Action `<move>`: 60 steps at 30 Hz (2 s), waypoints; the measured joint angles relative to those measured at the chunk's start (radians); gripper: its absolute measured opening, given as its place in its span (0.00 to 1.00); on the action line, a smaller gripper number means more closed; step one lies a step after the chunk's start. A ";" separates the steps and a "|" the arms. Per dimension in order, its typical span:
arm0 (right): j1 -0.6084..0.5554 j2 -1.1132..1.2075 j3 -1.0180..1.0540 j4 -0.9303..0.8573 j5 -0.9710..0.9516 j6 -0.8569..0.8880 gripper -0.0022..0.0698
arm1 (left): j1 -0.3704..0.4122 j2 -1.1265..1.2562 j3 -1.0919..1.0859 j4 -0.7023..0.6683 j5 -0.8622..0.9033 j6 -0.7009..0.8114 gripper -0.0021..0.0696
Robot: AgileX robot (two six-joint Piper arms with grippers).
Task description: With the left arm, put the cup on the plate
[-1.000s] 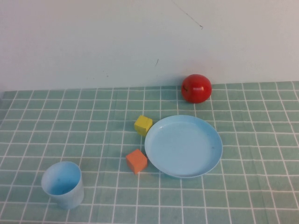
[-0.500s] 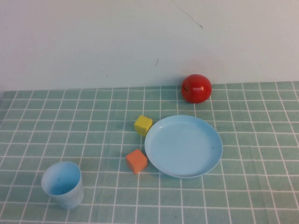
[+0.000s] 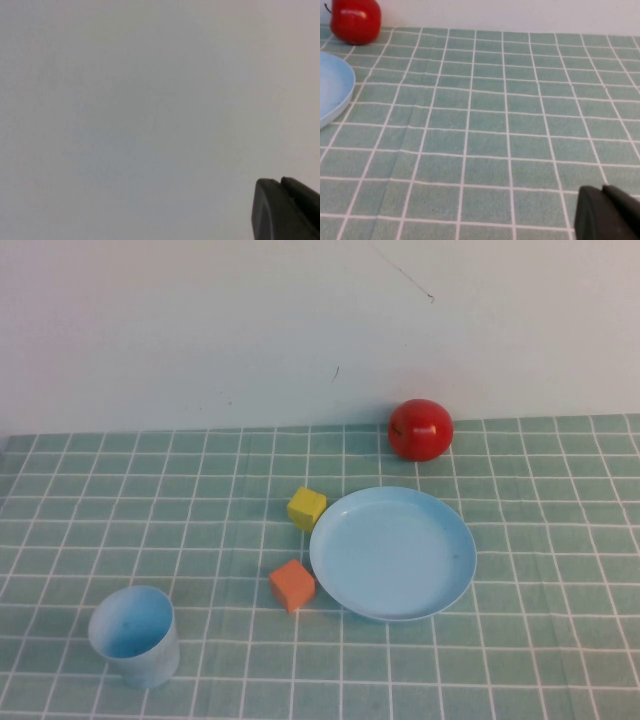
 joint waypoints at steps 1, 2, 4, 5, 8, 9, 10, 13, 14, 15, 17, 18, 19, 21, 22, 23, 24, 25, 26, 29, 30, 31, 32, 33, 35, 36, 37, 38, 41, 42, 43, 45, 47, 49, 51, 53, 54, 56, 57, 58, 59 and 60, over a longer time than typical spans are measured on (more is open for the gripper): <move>0.000 0.000 0.000 0.002 0.000 0.000 0.03 | 0.000 0.000 0.000 0.000 -0.003 0.000 0.03; 0.000 0.000 0.000 0.004 0.000 0.000 0.03 | 0.000 0.000 0.000 0.000 -0.005 0.000 0.03; 0.000 0.000 0.000 0.006 0.000 0.000 0.03 | 0.000 0.000 0.000 0.000 -0.005 0.000 0.03; 0.000 0.000 0.000 0.005 0.000 0.000 0.03 | 0.000 0.000 0.000 0.000 0.001 0.000 0.03; 0.000 0.000 0.000 0.008 0.000 0.000 0.03 | 0.000 0.000 0.000 0.000 0.046 0.000 0.03; 0.000 0.000 0.000 0.008 0.000 0.000 0.03 | 0.000 0.000 0.000 0.000 0.069 0.000 0.03; 0.000 0.000 0.000 0.010 0.000 0.000 0.03 | 0.000 0.000 0.000 -0.005 0.089 -0.005 0.03; 0.000 0.000 0.000 0.012 0.000 0.000 0.03 | 0.000 0.000 0.000 -0.019 0.111 -0.019 0.03; 0.000 0.000 0.000 0.008 0.000 0.000 0.03 | 0.000 0.000 0.000 -0.021 0.118 -0.021 0.03; 0.000 0.000 0.000 0.007 0.000 0.000 0.03 | 0.000 0.000 0.000 -0.021 0.128 -0.016 0.03; 0.000 0.000 0.000 0.004 0.000 0.000 0.03 | 0.000 0.000 -0.002 -0.022 0.190 -0.009 0.03; 0.000 0.000 0.000 0.004 0.000 0.000 0.03 | 0.000 0.000 -0.008 -0.023 0.232 -0.008 0.03; 0.000 0.000 0.000 0.004 0.000 0.000 0.03 | 0.000 0.000 -0.019 -0.023 0.263 -0.006 0.03; 0.000 0.000 0.000 0.002 0.000 0.000 0.03 | 0.000 0.000 -0.052 -0.023 0.291 -0.006 0.03; 0.000 0.000 0.000 0.002 0.000 0.000 0.03 | 0.000 0.002 -0.073 -0.023 0.296 -0.004 0.03; 0.000 0.000 0.000 0.002 0.000 0.000 0.03 | 0.000 0.012 -0.100 -0.033 0.304 -0.016 0.03; 0.000 0.000 0.000 0.002 0.000 0.000 0.03 | 0.000 0.023 -0.127 -0.058 0.317 -0.042 0.03; 0.000 0.000 0.000 0.001 0.000 0.000 0.03 | 0.000 0.039 -0.168 -0.091 0.353 -0.089 0.03; 0.000 0.000 0.000 0.001 0.000 0.000 0.03 | 0.000 0.059 -0.216 -0.115 0.412 -0.132 0.03; 0.000 0.000 0.000 0.001 0.000 0.000 0.03 | 0.000 0.144 -0.359 -0.146 0.642 -0.178 0.03; 0.000 0.000 0.000 -0.001 0.000 0.000 0.03 | 0.000 0.172 -0.400 -0.150 0.689 -0.175 0.03; 0.000 0.000 0.000 -0.001 0.000 0.000 0.03 | 0.000 0.208 -0.431 -0.156 0.731 -0.163 0.03; 0.000 0.000 0.000 -0.001 0.000 0.000 0.03 | 0.000 0.246 -0.450 -0.159 0.742 -0.144 0.03; 0.000 0.000 0.000 -0.001 0.000 0.000 0.03 | 0.000 0.276 -0.457 -0.164 0.739 -0.134 0.03; 0.000 0.000 0.000 -0.003 0.000 0.000 0.03 | 0.000 0.357 -0.465 -0.196 0.728 -0.116 0.03; 0.000 0.000 0.000 -0.006 0.000 0.000 0.03 | 0.000 0.396 -0.476 -0.218 0.745 -0.092 0.03; 0.000 0.000 0.000 -0.010 0.000 0.000 0.03 | 0.000 0.452 -0.497 -0.251 0.788 -0.047 0.03; 0.000 0.000 0.000 -0.013 0.000 0.000 0.03 | -0.005 0.514 -0.526 -0.288 0.847 0.010 0.03; 0.000 0.000 0.000 -0.014 0.000 0.000 0.03 | -0.021 0.727 -0.630 -0.392 1.006 0.161 0.03; 0.000 0.000 0.000 -0.017 0.000 0.000 0.03 | -0.022 0.783 -0.660 -0.422 1.036 0.200 0.04; 0.000 0.000 0.000 -0.017 0.000 0.000 0.03 | -0.022 0.855 -0.699 -0.446 1.067 0.251 0.06; 0.000 0.000 0.000 -0.018 0.000 0.000 0.03 | -0.022 0.977 -0.770 -0.469 1.117 0.336 0.16; 0.000 0.000 0.000 -0.018 0.000 0.000 0.03 | -0.022 1.095 -0.849 -0.471 1.172 0.375 0.34; 0.000 0.000 0.000 -0.018 0.000 0.000 0.03 | -0.022 1.195 -0.920 -0.457 1.244 0.380 0.53; 0.000 0.000 0.000 -0.018 0.000 0.000 0.03 | -0.022 1.278 -0.989 -0.429 1.310 0.370 0.69; 0.000 0.000 0.000 -0.018 0.000 0.000 0.03 | -0.022 1.360 -1.036 -0.390 1.349 0.336 0.75; 0.000 0.000 0.000 -0.018 0.000 0.000 0.03 | -0.022 1.390 -1.048 -0.371 1.355 0.321 0.76; 0.000 0.000 0.000 -0.018 0.000 0.000 0.03 | -0.022 1.452 -1.063 -0.338 1.354 0.294 0.75; 0.000 0.000 0.000 -0.018 0.000 0.000 0.03 | -0.022 1.478 -1.063 -0.326 1.345 0.284 0.74; 0.000 0.000 0.000 -0.018 0.000 0.000 0.03 | -0.022 1.501 -1.065 -0.313 1.331 0.268 0.73; 0.000 0.000 0.000 -0.018 0.000 0.000 0.03 | -0.022 1.522 -1.065 -0.301 1.316 0.249 0.72; 0.000 0.000 0.000 -0.018 0.000 0.000 0.03 | -0.022 1.539 -1.065 -0.291 1.305 0.232 0.71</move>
